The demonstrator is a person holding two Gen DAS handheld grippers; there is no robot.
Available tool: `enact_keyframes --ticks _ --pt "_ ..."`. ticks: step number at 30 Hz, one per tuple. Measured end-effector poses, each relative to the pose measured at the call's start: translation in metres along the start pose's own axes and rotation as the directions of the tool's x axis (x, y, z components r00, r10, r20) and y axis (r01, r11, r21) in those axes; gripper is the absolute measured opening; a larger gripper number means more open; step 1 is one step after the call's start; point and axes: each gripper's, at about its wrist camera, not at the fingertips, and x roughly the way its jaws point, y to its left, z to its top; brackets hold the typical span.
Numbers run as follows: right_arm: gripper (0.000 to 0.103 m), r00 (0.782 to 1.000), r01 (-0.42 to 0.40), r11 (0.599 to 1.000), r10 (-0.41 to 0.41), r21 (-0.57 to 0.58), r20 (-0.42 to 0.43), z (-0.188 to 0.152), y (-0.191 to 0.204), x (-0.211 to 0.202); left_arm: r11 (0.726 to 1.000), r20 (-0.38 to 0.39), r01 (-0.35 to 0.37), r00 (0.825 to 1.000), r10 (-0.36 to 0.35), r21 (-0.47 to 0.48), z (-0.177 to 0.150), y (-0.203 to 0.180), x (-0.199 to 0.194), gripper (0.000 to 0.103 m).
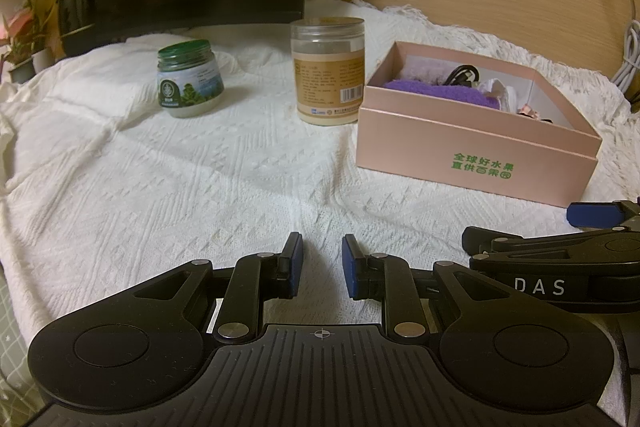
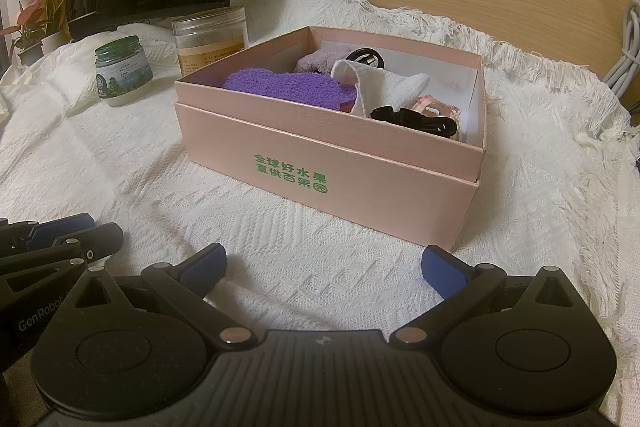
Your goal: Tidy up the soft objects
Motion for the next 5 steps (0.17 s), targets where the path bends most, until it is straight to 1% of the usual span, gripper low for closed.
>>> enact_keyframes --ticks 5 --pt "0.103 1.0 0.0 1.0 0.0 0.0 0.0 0.0 0.0001 0.0001 1.0 -0.001 -0.006 1.0 0.006 0.002 -0.0001 -0.0017 -0.0004 0.024"
